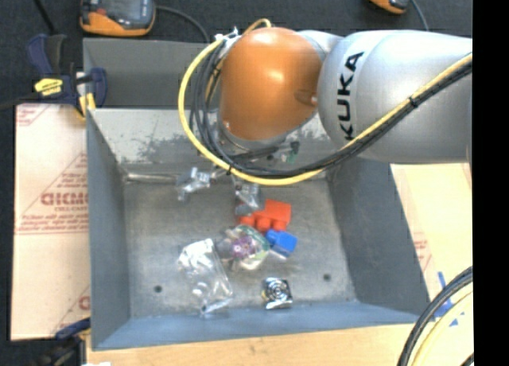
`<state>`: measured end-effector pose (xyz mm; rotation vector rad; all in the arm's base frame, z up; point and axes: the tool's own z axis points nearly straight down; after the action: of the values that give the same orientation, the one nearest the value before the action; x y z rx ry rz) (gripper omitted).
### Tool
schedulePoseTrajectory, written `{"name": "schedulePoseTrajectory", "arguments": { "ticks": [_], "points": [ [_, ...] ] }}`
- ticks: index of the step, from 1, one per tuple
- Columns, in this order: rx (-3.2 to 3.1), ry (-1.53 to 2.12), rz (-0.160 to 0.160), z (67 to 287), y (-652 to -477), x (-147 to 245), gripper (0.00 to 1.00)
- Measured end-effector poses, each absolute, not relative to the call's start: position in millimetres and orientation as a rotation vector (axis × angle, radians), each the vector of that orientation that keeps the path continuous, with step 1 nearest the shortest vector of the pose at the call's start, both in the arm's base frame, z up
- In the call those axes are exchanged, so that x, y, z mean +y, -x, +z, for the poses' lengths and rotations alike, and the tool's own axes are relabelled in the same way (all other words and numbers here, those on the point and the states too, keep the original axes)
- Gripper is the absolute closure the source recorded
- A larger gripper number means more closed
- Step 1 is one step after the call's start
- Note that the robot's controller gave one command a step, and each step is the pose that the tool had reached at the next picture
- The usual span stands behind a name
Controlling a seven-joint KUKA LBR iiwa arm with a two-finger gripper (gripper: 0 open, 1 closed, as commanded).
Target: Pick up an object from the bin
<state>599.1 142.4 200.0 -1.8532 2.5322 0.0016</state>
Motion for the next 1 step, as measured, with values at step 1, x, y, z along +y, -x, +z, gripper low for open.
{"name": "schedulePoseTrajectory", "arguments": {
  "ticks": [1],
  "points": [
    [2.438,1.988,0.004,121.8,-582.9,85.7,0.0]
  ]
}}
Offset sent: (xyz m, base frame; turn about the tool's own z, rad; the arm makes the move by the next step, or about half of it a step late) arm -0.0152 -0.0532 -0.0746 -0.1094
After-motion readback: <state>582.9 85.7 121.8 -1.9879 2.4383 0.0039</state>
